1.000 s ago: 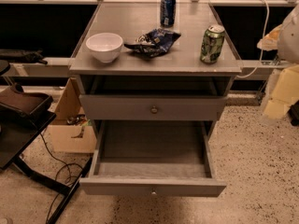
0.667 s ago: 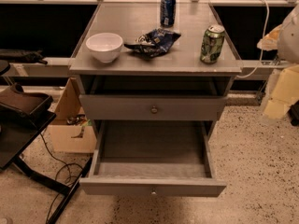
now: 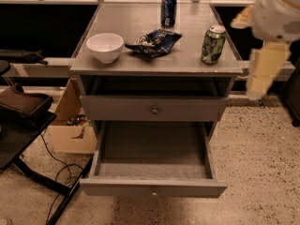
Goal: Place blue chip bag into middle drawer
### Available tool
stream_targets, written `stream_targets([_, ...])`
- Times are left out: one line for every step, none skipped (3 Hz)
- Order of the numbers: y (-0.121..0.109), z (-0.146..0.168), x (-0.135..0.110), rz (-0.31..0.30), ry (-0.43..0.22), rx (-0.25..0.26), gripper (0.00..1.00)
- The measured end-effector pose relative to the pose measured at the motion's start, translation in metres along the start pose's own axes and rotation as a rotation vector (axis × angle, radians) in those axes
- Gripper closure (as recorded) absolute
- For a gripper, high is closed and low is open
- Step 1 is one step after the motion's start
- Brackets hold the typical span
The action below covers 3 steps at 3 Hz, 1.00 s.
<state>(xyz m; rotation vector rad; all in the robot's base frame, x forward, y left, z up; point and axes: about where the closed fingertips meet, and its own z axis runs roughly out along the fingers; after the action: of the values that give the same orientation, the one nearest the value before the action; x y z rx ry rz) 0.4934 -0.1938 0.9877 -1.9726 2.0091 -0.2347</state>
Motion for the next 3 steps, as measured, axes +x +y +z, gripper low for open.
stream_targets([-0.049,0.015,-0.023,-0.188,0.094,0.022,0.0])
stream_targets([-0.093,0.04,-0.048,-0.327,0.207,0.059,0.0])
stream_targets([-0.139,0.072,-0.07,-0.417,0.318,0.116,0.0])
